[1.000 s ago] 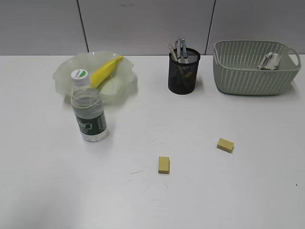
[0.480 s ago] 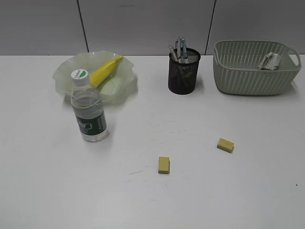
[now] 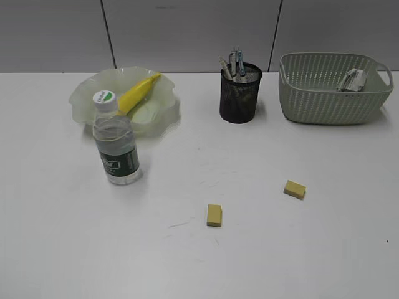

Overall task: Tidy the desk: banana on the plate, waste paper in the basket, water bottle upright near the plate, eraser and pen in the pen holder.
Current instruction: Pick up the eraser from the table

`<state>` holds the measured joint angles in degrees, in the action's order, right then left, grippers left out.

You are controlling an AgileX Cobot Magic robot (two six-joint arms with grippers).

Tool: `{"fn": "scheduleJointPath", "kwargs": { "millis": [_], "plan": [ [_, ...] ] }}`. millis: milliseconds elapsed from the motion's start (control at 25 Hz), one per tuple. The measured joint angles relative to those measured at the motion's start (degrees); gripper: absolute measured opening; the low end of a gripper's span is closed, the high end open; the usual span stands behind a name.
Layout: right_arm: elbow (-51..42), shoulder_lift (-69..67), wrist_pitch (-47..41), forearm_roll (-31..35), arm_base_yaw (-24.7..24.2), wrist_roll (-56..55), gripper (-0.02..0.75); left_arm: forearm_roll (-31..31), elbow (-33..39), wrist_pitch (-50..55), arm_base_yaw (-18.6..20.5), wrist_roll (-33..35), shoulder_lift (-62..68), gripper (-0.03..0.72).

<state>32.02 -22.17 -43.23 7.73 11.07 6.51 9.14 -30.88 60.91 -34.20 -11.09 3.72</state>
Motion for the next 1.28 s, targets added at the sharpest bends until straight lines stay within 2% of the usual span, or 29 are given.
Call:
{"fn": "scheduleJointPath", "kwargs": {
  "millis": [160,320,480,600,800,880,960,1080,1280],
  "plan": [
    [5.18,-24.51,6.07,2.55,0.16,2.9,0.319,0.0,0.0,-0.04,4.9,0.0,-0.77,0.454],
    [13.41,-46.29,10.06,2.91,2.81,7.48,0.33,0.04,0.04,-0.18,10.16,0.0,-3.94,0.443],
    [21.63,-64.96,10.24,0.09,5.29,8.82,0.443,0.04,0.04,-0.07,13.94,0.0,-4.07,0.424],
    [25.82,-76.02,8.76,-0.79,7.09,10.0,0.497,0.04,0.04,-0.07,15.58,0.0,-4.07,0.414],
    [29.56,-88.7,7.67,-2.06,9.15,10.55,0.508,0.04,0.04,-0.07,15.98,0.0,-4.07,0.402],
    [30.11,-91.47,7.93,-2.32,9.25,10.62,0.492,0.04,0.04,-0.07,15.98,0.0,-4.07,0.402],
    [30.46,-92.62,8.08,-2.88,9.27,10.71,0.428,0.04,0.04,-0.07,15.98,0.0,-4.07,0.396],
    [30.66,-92.85,8.38,-3.13,9.27,10.75,0.202,0.04,0.04,-0.07,15.98,0.0,-4.07,0.382],
    [30.47,-89.65,9.01,-1.35,9.32,10.75,0.211,0.04,0.04,-0.07,15.98,0.0,-4.07,0.363]
  ]
}}
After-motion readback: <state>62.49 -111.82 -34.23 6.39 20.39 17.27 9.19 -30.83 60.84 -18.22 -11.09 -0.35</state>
